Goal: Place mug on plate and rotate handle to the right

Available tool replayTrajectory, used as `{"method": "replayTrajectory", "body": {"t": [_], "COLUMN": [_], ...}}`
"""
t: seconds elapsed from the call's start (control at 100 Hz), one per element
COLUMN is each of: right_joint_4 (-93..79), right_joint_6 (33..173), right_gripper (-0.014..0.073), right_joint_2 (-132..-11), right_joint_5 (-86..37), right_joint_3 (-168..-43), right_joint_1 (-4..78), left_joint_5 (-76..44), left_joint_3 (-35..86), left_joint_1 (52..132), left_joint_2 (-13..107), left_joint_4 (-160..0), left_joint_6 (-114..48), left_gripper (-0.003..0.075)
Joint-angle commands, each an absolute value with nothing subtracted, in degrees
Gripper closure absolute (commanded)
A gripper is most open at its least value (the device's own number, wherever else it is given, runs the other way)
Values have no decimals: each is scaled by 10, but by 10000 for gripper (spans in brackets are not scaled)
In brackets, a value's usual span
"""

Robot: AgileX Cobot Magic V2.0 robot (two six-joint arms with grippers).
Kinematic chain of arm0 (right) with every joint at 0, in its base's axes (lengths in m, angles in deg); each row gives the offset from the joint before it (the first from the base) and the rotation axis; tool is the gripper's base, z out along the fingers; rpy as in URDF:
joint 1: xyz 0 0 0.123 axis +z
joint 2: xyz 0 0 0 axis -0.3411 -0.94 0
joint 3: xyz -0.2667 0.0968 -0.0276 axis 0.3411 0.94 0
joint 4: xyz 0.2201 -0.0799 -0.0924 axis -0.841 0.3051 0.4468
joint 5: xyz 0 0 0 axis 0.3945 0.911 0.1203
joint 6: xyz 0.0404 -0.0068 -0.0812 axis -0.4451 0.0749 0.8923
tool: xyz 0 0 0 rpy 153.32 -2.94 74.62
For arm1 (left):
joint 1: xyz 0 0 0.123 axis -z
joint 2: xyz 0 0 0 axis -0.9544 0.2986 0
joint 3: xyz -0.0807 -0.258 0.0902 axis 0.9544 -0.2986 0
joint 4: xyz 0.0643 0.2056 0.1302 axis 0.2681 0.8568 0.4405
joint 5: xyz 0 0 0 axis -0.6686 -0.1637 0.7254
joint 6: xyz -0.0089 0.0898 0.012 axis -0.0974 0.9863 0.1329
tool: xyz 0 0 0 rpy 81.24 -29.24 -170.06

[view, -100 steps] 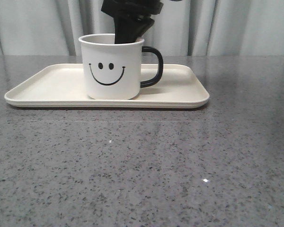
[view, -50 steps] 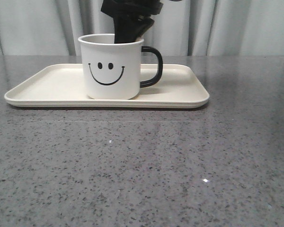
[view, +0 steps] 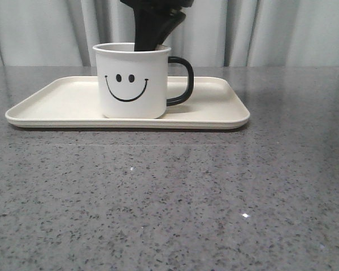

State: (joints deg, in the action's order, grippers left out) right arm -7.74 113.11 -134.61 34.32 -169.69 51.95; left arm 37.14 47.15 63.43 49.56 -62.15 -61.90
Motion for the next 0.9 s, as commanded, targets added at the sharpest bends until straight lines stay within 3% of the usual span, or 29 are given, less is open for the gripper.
{"method": "replayTrajectory", "body": {"t": [0.0, 0.26, 0.65, 0.89], "right_joint_4": [-88, -89, -93, -106], "right_joint_6": [1136, 1136, 1095, 1074], "right_gripper": [425, 282, 281, 281], "right_joint_2": [-1300, -1282, -1197, -1125], "right_joint_5": [392, 392, 299, 327], "right_joint_3": [-1714, -1752, -1765, -1764], "right_joint_1": [517, 517, 486, 421], "left_joint_5": [341, 341, 341, 339], "left_joint_3": [485, 485, 485, 485], "left_joint_1": [633, 633, 633, 633], "left_joint_2": [489, 489, 489, 489], "left_joint_4": [-632, -632, -632, -632], "left_joint_6": [-620, -620, -620, -620], "left_gripper": [740, 740, 740, 740]}}
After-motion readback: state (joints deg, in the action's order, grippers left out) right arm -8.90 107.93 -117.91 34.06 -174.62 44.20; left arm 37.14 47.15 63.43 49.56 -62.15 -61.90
